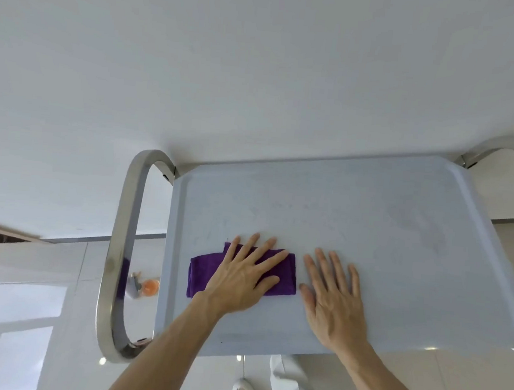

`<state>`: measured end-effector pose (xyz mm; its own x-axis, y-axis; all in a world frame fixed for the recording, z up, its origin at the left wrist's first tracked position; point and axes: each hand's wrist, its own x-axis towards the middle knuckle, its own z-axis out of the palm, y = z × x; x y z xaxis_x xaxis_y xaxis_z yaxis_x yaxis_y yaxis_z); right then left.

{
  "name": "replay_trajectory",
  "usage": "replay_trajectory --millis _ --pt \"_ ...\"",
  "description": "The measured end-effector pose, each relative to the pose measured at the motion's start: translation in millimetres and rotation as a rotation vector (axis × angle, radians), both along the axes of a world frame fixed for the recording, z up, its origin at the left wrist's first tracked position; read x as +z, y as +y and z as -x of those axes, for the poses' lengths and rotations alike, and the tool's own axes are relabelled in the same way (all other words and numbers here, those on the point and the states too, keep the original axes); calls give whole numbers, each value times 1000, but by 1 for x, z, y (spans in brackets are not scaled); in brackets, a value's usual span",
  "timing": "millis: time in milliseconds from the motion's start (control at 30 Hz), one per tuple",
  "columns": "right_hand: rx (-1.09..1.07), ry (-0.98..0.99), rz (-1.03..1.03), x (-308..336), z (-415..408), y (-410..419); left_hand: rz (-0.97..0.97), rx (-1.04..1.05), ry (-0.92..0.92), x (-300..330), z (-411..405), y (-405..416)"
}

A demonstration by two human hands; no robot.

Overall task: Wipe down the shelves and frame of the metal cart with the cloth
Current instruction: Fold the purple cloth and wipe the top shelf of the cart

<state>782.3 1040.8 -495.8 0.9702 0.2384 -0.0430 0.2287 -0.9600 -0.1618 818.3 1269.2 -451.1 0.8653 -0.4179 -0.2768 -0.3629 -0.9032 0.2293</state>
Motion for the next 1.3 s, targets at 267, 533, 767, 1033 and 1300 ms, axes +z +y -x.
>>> replay_trajectory --millis 267,533,767,1033,1300 --pt "-12 -93 49 -4 2 0 18 42 -131 -23 40 0" --pt "-25 -116 22 -6 0 0 30 29 -118 -15 102 4" --pt "-28 -95 27 -6 0 -1 3 311 -111 2 136 -28" --pt "-31 -120 9 -4 0 0 -4 268 -85 -18 121 -18" --pt "-36 -103 28 -1 1 0 -54 306 -120 -26 3 30"
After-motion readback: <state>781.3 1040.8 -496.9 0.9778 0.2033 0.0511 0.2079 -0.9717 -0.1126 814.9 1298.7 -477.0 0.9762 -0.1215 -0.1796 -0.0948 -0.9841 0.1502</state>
